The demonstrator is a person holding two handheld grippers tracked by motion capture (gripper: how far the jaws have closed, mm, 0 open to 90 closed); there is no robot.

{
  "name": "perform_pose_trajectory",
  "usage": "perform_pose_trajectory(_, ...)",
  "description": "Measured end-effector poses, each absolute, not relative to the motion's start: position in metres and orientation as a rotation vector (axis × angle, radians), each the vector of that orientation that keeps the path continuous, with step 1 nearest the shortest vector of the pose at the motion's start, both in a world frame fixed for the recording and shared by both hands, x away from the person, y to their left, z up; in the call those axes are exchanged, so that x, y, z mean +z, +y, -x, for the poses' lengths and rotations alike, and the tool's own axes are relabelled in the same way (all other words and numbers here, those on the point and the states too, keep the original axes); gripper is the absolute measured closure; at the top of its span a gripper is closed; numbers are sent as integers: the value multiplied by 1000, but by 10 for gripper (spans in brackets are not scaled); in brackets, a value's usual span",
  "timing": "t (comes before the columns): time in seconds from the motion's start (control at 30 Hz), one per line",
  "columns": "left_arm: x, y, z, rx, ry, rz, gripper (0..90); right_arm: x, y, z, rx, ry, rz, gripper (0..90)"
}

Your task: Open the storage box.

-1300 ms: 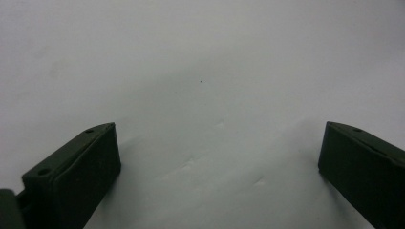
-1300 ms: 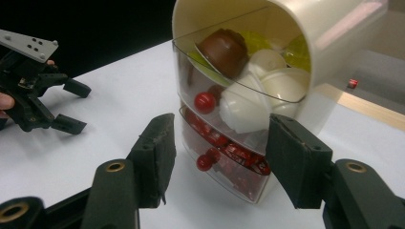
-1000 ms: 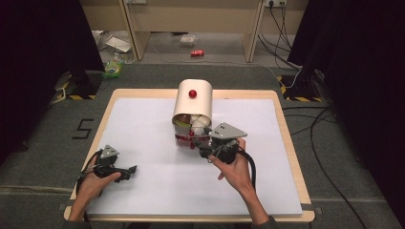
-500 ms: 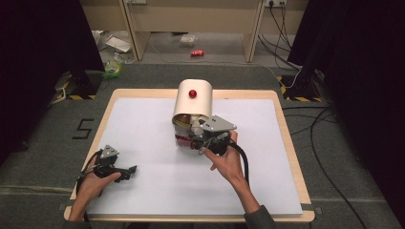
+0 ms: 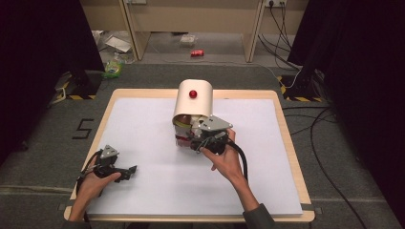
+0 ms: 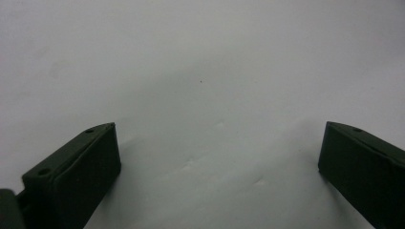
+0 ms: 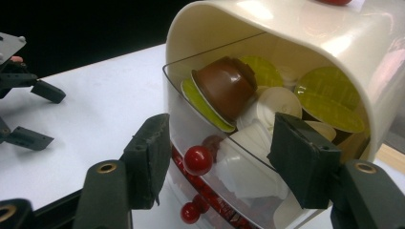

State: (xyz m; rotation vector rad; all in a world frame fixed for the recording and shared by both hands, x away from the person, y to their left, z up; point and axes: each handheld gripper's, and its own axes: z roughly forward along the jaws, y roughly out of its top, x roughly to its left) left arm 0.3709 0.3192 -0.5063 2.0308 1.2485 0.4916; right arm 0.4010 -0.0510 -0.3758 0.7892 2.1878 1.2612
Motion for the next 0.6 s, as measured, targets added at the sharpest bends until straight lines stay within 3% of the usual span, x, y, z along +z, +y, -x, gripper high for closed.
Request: perform_pose_trajectory(0.6, -506, 319, -371, 491, 1248, -2030, 0, -372, -50, -387, 1229, 2251, -776, 385)
